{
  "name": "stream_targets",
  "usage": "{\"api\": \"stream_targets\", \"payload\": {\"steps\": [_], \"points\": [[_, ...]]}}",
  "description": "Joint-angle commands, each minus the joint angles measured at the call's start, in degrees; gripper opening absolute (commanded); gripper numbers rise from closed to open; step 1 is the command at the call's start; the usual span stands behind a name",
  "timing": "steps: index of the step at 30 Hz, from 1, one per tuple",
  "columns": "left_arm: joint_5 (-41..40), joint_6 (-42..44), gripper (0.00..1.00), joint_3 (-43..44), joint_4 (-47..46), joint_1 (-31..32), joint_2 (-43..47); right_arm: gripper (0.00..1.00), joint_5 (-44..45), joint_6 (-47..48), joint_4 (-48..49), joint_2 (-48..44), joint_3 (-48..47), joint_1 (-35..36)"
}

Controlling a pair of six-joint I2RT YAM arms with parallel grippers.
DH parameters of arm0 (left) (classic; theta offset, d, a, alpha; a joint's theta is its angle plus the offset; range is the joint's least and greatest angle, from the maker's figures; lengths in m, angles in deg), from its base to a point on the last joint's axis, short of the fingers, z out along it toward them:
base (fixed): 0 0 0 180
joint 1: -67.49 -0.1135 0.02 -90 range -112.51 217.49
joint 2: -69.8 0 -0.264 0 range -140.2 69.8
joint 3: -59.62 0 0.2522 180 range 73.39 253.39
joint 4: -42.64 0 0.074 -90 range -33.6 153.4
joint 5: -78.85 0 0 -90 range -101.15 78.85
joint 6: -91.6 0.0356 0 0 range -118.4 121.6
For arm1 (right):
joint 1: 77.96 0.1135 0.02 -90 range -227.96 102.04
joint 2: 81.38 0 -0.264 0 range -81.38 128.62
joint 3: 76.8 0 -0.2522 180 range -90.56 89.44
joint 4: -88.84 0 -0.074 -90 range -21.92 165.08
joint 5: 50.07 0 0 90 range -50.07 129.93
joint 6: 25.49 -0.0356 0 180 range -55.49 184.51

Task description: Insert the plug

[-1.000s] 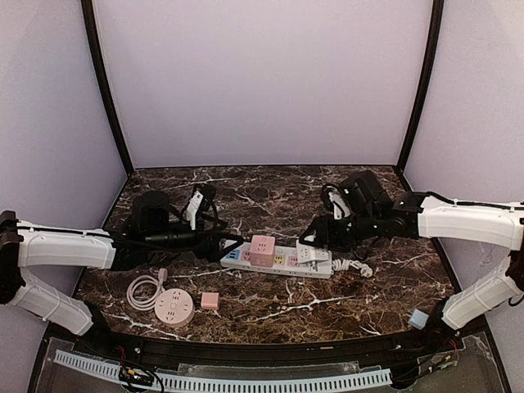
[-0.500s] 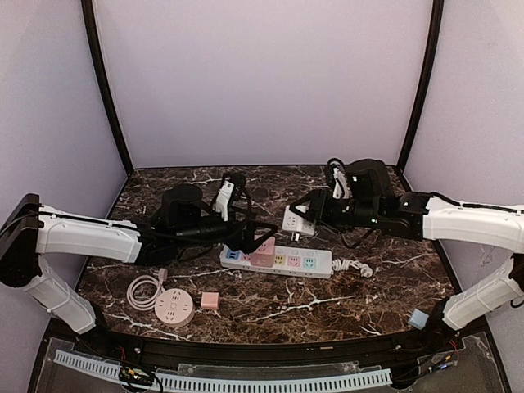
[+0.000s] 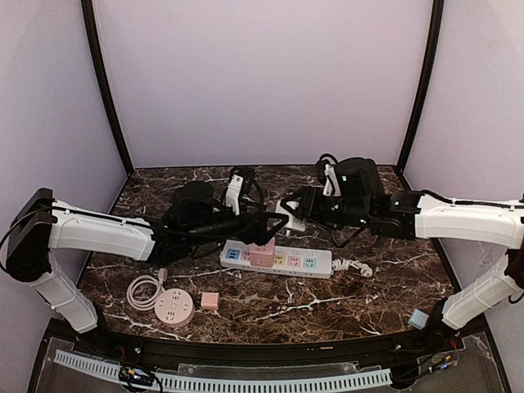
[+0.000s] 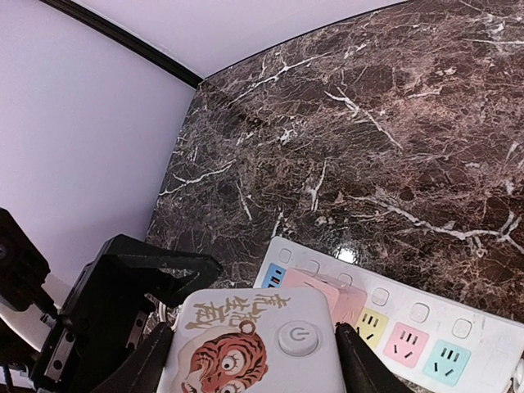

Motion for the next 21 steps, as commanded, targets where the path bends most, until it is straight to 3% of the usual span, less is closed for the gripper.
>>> {"api": "stream_targets", "payload": {"steps": [1, 8, 15, 21], "points": [[0.45, 0.99, 0.92, 0.09, -0.65, 1.46, 0.26, 0.00, 0.98, 0.19, 5.44, 0.36, -2.85, 0.97], [0.06, 0.49, 0.91, 1.73, -0.38, 2.09, -2.52, 0.00, 1.62, 0.45, 6.42, 0.66, -3.32, 1.46], [-3.14, -0.39, 0.76, 0.61, -4.89, 2.11, -2.82, 0.00, 2.22, 0.33, 6.65, 0.75, -3.25, 2.37], [-4.02, -0.56, 0.74, -0.38, -8.32, 2.14, -2.43, 0.00, 2.55, 0.48, 8.01, 1.10, -2.52, 3.43]]}}
